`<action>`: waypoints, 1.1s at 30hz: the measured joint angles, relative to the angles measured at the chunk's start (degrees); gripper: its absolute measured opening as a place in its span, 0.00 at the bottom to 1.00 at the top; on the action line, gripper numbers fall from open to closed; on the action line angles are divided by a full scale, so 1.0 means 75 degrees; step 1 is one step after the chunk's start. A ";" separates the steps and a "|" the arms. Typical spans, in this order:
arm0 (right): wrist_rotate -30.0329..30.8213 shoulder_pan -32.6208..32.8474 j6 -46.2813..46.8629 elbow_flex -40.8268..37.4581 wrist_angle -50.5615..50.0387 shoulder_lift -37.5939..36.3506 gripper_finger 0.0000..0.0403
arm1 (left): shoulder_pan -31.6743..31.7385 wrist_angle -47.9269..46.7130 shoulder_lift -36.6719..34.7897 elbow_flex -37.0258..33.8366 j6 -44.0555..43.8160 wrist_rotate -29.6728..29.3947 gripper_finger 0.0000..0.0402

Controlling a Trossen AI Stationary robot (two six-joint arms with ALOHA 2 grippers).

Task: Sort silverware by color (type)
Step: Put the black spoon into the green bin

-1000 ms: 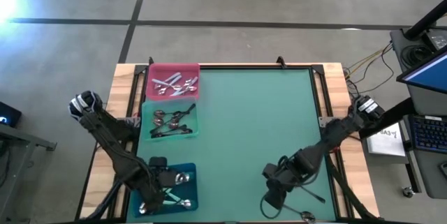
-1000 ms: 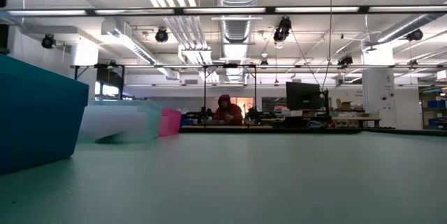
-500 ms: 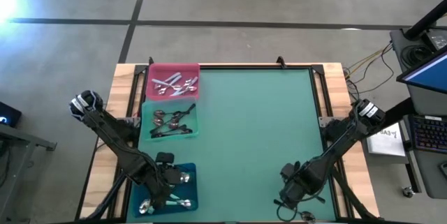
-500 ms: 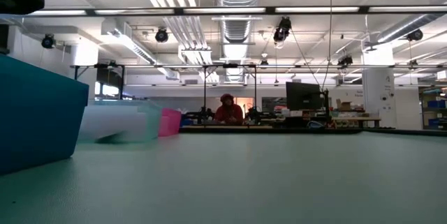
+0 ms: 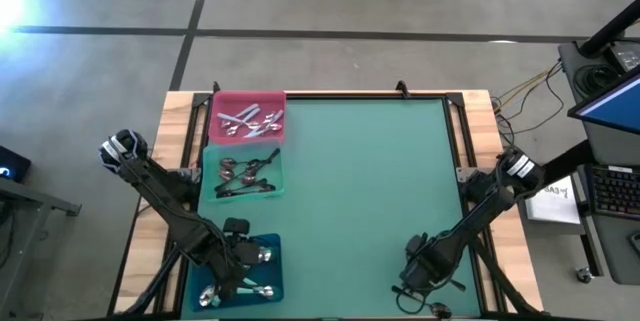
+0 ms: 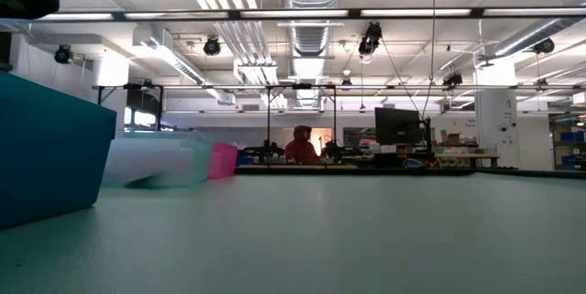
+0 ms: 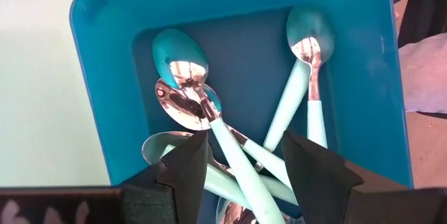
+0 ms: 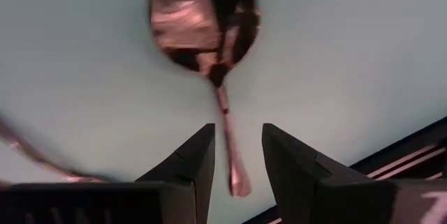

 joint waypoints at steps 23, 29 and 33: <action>0.0182 -0.0240 -0.1056 -0.0948 0.1417 -0.0041 0.10 | 0.0050 -0.0002 -0.0006 -0.0003 0.0233 -0.0180 0.42; 0.0134 -0.0665 -0.1614 -0.0959 0.1448 -0.0039 0.03 | 0.0050 -0.0009 -0.0006 0.0015 0.0453 -0.0364 0.42; 0.0247 -0.1047 -0.2134 -0.0795 0.1418 -0.0052 0.02 | 0.0075 -0.0119 -0.0086 0.0015 0.0626 -0.0747 0.42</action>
